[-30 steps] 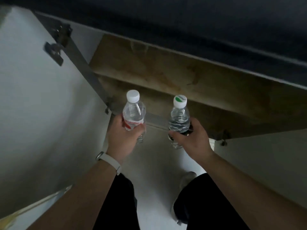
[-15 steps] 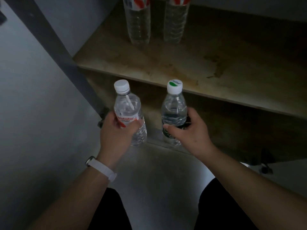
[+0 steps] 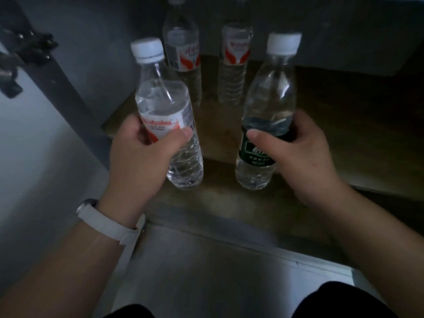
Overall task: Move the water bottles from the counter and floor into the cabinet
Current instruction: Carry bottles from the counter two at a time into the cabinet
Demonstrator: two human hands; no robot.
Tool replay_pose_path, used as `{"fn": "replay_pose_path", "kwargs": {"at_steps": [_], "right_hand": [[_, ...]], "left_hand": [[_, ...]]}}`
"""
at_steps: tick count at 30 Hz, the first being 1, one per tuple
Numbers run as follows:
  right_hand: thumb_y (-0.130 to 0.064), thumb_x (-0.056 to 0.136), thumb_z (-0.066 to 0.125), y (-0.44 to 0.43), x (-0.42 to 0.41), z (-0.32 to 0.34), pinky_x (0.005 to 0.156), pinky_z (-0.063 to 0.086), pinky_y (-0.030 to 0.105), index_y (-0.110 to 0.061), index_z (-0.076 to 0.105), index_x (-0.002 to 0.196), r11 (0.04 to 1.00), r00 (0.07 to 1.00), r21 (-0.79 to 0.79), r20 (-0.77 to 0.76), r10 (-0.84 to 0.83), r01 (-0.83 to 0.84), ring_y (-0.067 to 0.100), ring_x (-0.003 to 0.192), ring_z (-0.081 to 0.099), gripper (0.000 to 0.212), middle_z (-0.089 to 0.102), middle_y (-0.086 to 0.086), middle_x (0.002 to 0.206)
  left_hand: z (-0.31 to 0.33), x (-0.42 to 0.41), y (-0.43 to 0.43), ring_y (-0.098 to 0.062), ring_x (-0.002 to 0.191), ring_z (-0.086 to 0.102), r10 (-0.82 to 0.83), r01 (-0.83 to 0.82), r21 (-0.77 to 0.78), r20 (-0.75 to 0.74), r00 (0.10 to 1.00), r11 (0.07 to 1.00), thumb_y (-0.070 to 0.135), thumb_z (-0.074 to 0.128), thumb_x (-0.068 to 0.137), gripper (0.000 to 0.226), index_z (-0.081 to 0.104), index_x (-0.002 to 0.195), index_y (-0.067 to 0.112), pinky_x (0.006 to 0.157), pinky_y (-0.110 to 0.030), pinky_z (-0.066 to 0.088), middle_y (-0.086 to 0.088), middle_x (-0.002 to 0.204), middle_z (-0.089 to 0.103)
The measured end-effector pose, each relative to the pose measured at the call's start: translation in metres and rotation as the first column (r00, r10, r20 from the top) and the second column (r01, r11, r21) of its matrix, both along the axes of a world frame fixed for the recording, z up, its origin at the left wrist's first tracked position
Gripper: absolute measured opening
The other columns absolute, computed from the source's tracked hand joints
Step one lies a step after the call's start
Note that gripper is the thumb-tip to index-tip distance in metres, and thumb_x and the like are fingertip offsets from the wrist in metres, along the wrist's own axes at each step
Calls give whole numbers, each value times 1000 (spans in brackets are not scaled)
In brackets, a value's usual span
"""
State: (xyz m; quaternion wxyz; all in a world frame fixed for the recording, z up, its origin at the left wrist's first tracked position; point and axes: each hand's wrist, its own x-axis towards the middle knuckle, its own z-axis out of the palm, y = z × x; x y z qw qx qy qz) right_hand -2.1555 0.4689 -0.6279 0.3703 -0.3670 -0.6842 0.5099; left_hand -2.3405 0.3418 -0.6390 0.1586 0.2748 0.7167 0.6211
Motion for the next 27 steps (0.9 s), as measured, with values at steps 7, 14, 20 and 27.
{"fn": "replay_pose_path", "kwargs": {"at_steps": [7, 14, 20, 27], "right_hand": [[-37, 72, 81, 48, -2, 19, 75, 48, 19, -43, 58, 106, 995, 996, 49, -14, -86, 86, -5, 95, 63, 41, 67, -21, 103], [-37, 76, 80, 91, -21, 12, 78, 47, 18, -37, 58, 114, 989, 995, 108, 20, -101, 99, -7, 97, 58, 44, 63, -21, 106], [-31, 77, 81, 121, -41, 3, 74, 47, 14, -28, 61, 115, 988, 992, 91, -17, -126, 127, -12, 86, 58, 43, 63, -20, 96], [-35, 78, 80, 140, -50, -3, 80, 51, 21, -36, 61, 103, 986, 990, 98, -4, -138, 138, -9, 88, 59, 32, 64, -22, 94]], "left_hand": [[22, -8, 49, 3, 87, 72, -61, 61, 40, 16, 998, 997, 27, 87, 76, 43, 69, 115, 28, 73, -19, 55, 16, 100, 76], [23, -12, 94, -6, 103, 70, -102, 101, 39, 18, 995, 994, 33, 86, 77, 50, 64, 122, 33, 96, -40, 57, 15, 110, 73], [23, -13, 123, -5, 102, 69, -71, 63, 82, 87, 994, 995, 30, 86, 78, 52, 64, 124, 28, 92, -33, 57, 15, 109, 73], [14, -9, 134, -2, 106, 66, -113, 107, 98, 52, 992, 989, 32, 84, 81, 52, 62, 127, 31, 91, -25, 53, 17, 115, 71]]}}
